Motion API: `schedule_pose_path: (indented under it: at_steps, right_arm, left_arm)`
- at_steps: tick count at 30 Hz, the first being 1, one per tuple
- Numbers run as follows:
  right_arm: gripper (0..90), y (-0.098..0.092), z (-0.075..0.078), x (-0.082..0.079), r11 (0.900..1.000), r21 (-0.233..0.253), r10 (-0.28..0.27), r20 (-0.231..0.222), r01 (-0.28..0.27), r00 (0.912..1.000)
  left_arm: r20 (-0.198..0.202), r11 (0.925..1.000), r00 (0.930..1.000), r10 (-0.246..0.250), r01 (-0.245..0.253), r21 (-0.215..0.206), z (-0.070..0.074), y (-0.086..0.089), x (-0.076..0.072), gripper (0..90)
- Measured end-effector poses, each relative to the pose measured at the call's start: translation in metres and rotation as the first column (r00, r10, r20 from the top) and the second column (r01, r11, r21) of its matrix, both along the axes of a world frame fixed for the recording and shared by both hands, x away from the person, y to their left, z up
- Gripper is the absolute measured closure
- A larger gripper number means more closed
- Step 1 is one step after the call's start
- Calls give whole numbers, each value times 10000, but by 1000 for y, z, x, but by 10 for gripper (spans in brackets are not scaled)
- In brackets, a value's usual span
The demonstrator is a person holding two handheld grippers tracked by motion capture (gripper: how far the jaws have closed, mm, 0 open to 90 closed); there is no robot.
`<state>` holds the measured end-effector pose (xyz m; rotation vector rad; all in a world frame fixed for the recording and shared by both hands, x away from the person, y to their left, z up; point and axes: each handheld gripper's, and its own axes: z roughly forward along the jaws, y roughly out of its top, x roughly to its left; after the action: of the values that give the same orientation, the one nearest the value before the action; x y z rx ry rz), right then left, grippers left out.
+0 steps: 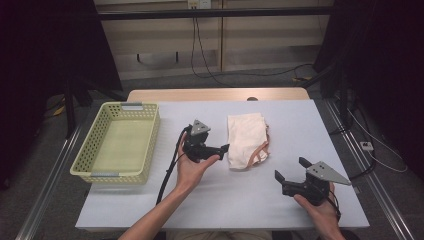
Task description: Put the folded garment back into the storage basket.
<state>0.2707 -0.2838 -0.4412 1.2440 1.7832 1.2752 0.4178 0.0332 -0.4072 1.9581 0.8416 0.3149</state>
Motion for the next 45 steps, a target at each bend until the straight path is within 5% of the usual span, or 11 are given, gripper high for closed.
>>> schedule_pose_path:
  at_steps: [2,5,7,11,15,21,23,25,30,41,45]
  right_arm:
    - [47,0,0,0,10000,-44,-59,-5,59,10000]
    - [46,-1,0,0,10000,11,-77,-51,77,10000]
    - [46,-2,0,0,10000,16,-61,-65,61,10000]
    - [46,-1,0,-1,10000,11,5,-99,-5,10000]
    - [47,-1,0,-1,10000,-13,42,-141,-42,9999]
    - [47,0,-1,0,10000,-28,85,-158,-86,9998]
    - [47,0,-1,0,9999,-16,113,-185,-114,9998]
    - [47,-1,-1,0,9999,-16,128,-252,-129,9996]
    - [47,-1,-2,1,9999,-43,150,-325,-151,9994]
    - [47,1,-2,1,9996,-78,259,-450,-263,9986]
    - [49,1,-3,2,9995,-105,291,-469,-296,9985]
  left_arm:
    - [250,9995,9997,78,-86,312,1,-8,5,61]
    - [-3,10000,10000,1,-1,-74,2,-14,11,62]
    - [150,9999,9999,77,-79,98,2,-20,17,66]
    - [-487,9990,9978,-440,440,-8,-3,-25,33,71]
    - [-144,9980,9998,119,-110,618,-11,-27,40,103]
    - [-1194,9988,9918,449,-422,245,-28,-33,57,99]
    - [-1777,9990,9833,390,-348,265,-32,-36,60,102]
    - [-1826,9987,9823,422,-365,346,-34,-39,61,116]
    - [-2120,9986,9761,479,-422,311,-39,-42,66,200]
    - [-1933,9957,9789,658,-516,775,-55,-48,71,474]
    - [-2137,9953,9744,704,-543,805,-55,-50,73,508]
